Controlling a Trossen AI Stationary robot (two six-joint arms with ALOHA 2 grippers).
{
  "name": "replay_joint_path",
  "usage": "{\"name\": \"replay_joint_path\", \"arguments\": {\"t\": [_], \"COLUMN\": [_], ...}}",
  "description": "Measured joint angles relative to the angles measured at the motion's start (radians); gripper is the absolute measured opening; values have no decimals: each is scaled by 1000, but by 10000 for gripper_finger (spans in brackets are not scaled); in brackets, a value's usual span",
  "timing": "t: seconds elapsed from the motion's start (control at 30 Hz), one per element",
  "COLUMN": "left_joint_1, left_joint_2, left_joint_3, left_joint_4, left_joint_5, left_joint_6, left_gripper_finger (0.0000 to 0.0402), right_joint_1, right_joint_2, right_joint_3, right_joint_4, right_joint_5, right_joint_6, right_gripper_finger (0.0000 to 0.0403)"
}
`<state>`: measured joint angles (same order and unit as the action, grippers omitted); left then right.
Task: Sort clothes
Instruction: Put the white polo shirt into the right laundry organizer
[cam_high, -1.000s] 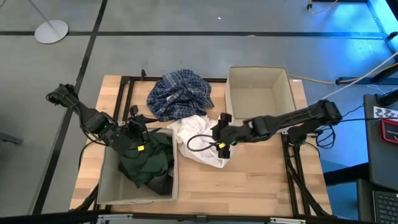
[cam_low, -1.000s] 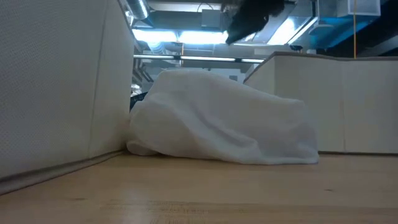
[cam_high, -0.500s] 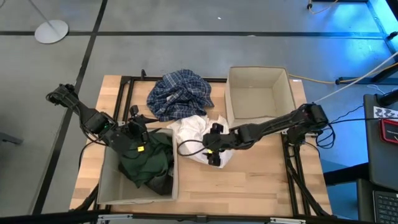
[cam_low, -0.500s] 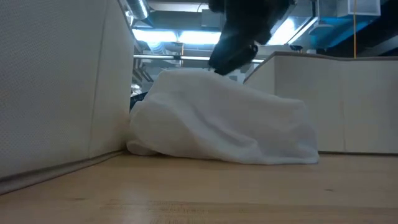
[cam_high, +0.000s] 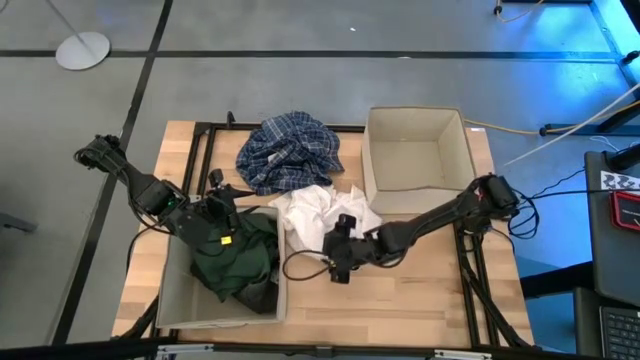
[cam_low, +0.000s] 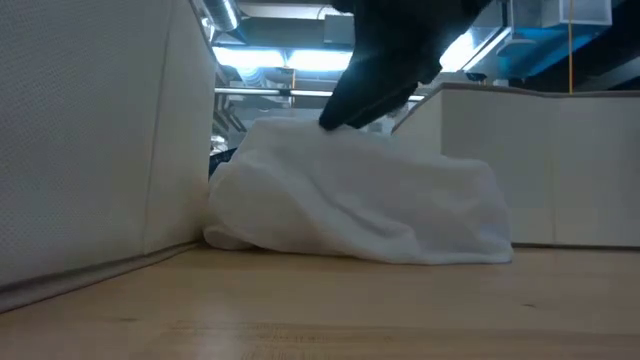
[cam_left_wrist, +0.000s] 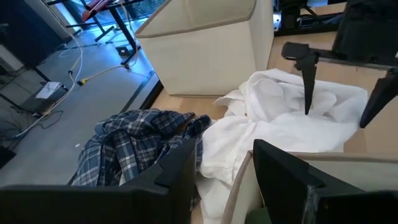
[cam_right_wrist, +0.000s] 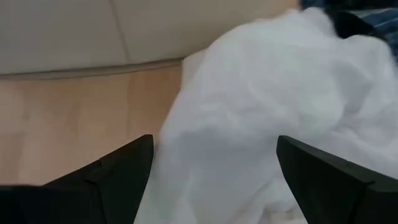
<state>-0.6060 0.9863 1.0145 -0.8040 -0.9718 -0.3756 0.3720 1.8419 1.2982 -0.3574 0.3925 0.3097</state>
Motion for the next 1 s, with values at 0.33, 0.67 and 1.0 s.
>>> {"name": "replay_joint_path", "arguments": {"t": [0.33, 0.67, 1.0], "left_joint_1": [1, 4, 5], "left_joint_2": [0, 0, 0], "left_joint_3": [-60, -67, -67], "left_joint_4": [29, 39, 39], "left_joint_5": [-1, 0, -1], "left_joint_6": [-12, -12, -17], "left_gripper_finger": [150, 150, 150], "right_joint_1": [7, -92, -178], "right_joint_2": [140, 150, 215], "right_joint_3": [-1, -1, 3], "right_joint_4": [-9, 7, 34], "right_joint_5": [266, 183, -33], "right_joint_6": [-7, -83, -81], "right_gripper_finger": [344, 344, 272]}}
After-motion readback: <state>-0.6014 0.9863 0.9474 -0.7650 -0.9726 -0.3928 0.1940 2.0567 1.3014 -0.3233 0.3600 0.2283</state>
